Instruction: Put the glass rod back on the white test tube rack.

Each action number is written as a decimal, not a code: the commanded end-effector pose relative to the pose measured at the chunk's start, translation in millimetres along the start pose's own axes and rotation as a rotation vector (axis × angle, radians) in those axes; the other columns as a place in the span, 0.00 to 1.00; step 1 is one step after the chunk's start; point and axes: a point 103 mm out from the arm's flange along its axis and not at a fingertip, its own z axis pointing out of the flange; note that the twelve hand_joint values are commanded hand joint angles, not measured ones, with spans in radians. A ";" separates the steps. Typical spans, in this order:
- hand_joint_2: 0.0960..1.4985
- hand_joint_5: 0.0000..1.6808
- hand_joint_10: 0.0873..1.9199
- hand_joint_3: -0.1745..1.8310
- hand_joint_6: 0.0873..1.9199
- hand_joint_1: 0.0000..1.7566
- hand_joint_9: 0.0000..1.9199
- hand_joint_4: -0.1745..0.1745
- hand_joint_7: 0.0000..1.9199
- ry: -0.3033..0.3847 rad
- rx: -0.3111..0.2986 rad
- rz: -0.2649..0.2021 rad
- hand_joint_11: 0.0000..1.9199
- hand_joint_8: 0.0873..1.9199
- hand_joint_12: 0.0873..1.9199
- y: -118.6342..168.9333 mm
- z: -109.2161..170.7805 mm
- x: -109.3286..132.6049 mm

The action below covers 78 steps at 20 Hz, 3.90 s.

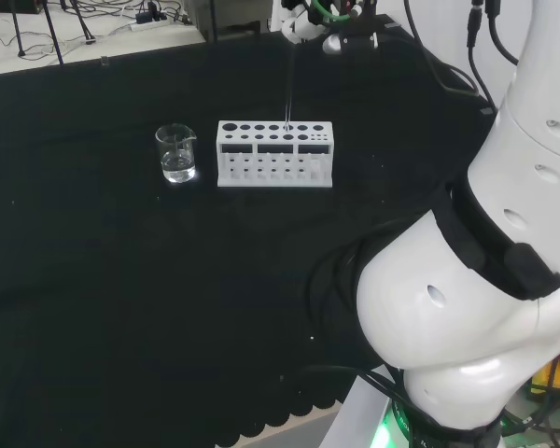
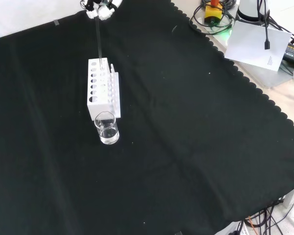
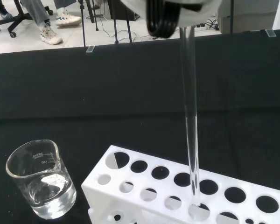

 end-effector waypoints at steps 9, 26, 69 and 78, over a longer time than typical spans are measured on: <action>0.54 0.62 0.47 0.32 0.33 0.74 0.87 0.00 0.57 -0.009 0.011 0.011 0.70 0.61 0.51 0.9 4.8 0.6; 0.54 0.62 0.47 0.32 0.33 0.74 0.87 0.00 0.57 0.004 0.079 0.025 0.70 0.61 0.51 7.3 51.6 -9.5; 0.34 0.49 0.46 0.48 0.49 0.80 0.94 0.00 0.61 0.049 0.117 0.048 0.78 0.41 0.45 17.8 74.5 -20.0; 0.25 0.44 0.47 0.56 0.49 0.81 0.94 0.00 0.53 0.044 0.108 0.046 0.78 0.44 0.46 15.7 70.3 -15.9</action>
